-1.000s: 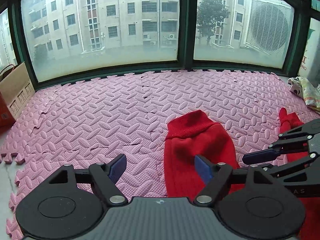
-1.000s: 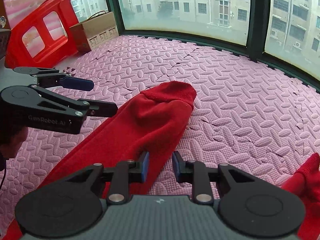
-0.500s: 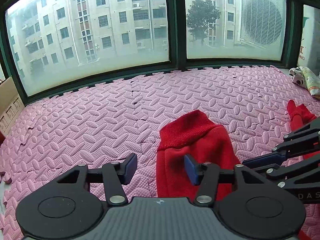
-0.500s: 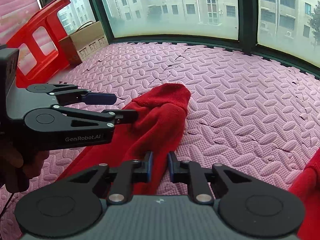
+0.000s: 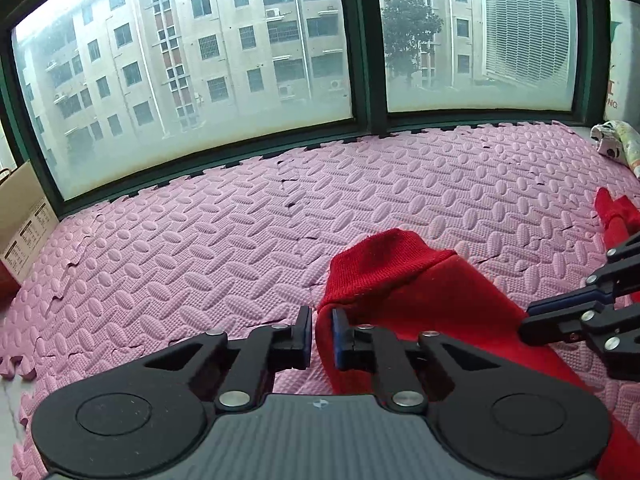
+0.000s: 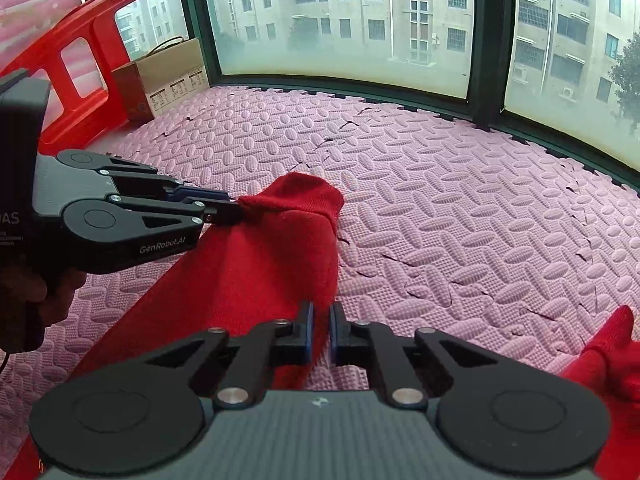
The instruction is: Fold clothes
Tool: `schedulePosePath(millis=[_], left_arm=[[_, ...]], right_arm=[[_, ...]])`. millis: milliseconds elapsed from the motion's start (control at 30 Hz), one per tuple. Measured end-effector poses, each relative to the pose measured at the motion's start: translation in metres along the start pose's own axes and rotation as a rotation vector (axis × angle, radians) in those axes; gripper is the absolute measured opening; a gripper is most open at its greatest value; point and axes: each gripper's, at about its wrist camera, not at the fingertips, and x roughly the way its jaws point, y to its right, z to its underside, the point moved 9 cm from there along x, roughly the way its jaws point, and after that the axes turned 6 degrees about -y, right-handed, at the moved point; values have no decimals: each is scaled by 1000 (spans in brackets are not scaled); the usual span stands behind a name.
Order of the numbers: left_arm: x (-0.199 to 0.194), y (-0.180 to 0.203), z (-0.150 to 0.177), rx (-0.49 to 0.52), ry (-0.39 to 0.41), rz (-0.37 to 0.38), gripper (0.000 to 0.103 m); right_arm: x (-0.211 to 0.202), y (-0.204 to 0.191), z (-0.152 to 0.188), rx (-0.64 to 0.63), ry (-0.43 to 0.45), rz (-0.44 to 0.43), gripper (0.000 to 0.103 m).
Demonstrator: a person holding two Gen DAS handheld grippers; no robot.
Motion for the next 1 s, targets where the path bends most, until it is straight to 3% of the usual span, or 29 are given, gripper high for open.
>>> schedulePosePath(millis=[167,300,400,633,800,1000], left_arm=[[-7,2,-1,16,17,-24,26],[-26,6,-5,8,46,-1,30],[-38,13,3,13,27,31,51],[-62,15,34,32,-38,27,53],[-84,20,53,19,-44,26,59],[-92,29,73,20,-47,-4,59]], right_arm=[[2,-1,-4,-8,-7,11,9],[5,2,-6,-3,-13,19,13],[3,2,-6,-2,-20,8,14],[-19,-5,13,-1,-49,-32,15],[-41,-19,34,19,-60,-77,16],[-46,-27,51,63,-61,-90,17]])
